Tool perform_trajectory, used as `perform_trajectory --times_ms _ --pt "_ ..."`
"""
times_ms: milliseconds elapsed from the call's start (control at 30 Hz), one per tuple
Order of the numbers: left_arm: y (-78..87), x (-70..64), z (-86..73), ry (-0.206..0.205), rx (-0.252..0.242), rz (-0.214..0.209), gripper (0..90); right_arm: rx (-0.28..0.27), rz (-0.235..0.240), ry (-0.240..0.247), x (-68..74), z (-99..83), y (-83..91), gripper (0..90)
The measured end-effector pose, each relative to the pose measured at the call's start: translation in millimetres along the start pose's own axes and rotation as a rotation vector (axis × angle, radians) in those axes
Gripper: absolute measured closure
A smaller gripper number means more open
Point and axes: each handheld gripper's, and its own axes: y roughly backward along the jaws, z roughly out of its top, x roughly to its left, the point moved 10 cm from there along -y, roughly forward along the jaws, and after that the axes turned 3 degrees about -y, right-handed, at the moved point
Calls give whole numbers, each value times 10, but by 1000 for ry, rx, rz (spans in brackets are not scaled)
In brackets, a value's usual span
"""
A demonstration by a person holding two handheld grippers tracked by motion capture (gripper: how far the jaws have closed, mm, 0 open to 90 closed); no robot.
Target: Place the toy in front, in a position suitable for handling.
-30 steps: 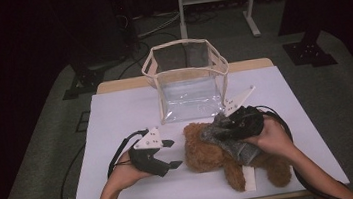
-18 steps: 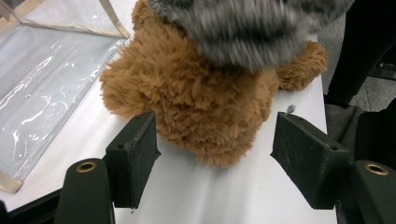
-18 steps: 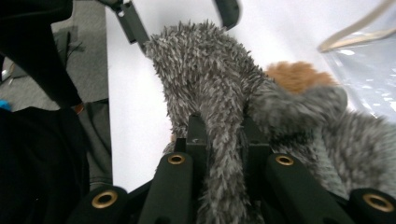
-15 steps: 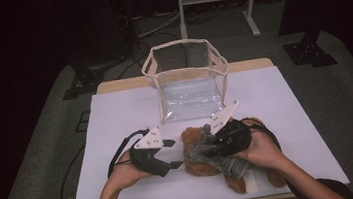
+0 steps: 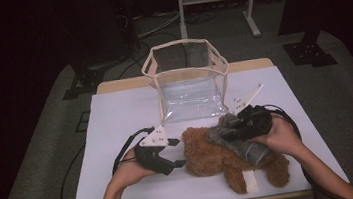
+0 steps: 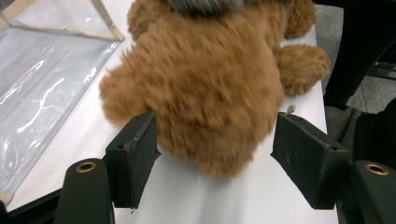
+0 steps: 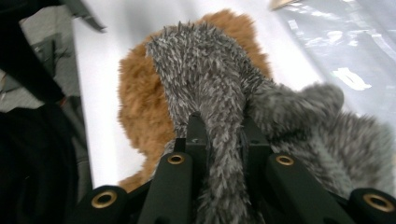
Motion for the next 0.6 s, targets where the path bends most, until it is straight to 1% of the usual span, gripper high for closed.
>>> perform_trajectory --times_ms 67,167,233,300,333,367,433,533,600 --pt "-74 -32 62 -7 -3 -16 299 6 20 11 89 -13 -39 772" --pt "-191 -102 130 -27 -4 -42 296 6 43 19 180 -41 -63 772" --pt "-261 -130 147 -30 0 -59 297 1 56 12 212 -60 -63 772" --pt "-343 -157 126 -24 22 -73 307 -6 66 9 205 -69 -44 772" --pt "-362 -162 116 -20 26 -78 307 -15 71 -2 196 -63 -24 771" --pt "-378 -168 115 -8 21 -84 307 -18 70 -4 179 -58 -6 771" --pt "-380 -171 104 -6 25 -93 311 -35 61 -23 104 -33 64 771" --pt "-371 -182 92 -7 31 -101 313 -59 33 -61 -70 6 187 771" --pt "-365 -185 79 -8 36 -104 313 -48 14 -78 -188 -14 223 770"
